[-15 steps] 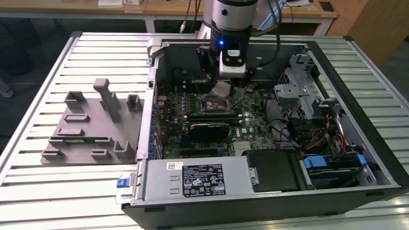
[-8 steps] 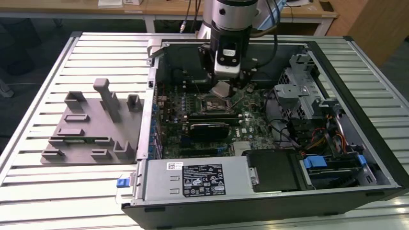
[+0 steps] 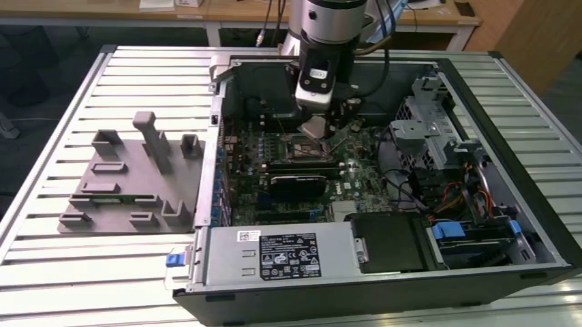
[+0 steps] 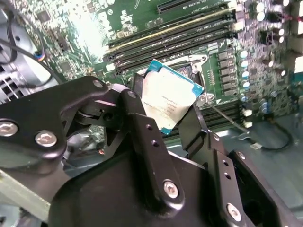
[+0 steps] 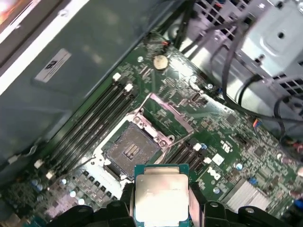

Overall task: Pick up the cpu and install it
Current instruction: 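Place the cpu into insertion slot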

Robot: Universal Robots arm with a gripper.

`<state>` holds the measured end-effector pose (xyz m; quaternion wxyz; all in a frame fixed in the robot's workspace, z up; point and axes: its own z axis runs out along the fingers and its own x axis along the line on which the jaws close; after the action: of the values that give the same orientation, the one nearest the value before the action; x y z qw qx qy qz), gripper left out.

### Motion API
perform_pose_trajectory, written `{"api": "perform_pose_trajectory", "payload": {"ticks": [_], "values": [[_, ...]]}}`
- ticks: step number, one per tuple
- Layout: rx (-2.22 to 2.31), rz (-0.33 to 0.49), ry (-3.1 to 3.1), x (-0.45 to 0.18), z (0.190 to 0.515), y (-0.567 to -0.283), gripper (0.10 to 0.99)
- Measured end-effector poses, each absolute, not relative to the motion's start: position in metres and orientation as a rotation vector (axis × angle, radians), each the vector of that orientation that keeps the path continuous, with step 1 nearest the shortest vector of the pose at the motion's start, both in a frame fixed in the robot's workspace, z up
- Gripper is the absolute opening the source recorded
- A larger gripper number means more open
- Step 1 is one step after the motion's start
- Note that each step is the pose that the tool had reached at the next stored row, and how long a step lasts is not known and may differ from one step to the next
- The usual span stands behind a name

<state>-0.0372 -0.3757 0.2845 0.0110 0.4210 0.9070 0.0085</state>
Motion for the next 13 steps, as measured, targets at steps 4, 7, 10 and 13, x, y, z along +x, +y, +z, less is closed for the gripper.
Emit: {"api": "perform_pose_trajectory", "payload": {"ticks": [4, 7, 10, 13], "values": [[1.414, 0.025, 2.78, -0.0372, 0.2843, -0.3757, 0.541], [1.49, 0.024, 2.739, -0.0372, 0.2839, -0.3757, 0.541], [1.563, 0.023, 2.698, -0.0372, 0.2836, -0.3757, 0.541], [1.636, 0.022, 2.654, -0.0372, 0.2831, -0.3757, 0.541]]}}
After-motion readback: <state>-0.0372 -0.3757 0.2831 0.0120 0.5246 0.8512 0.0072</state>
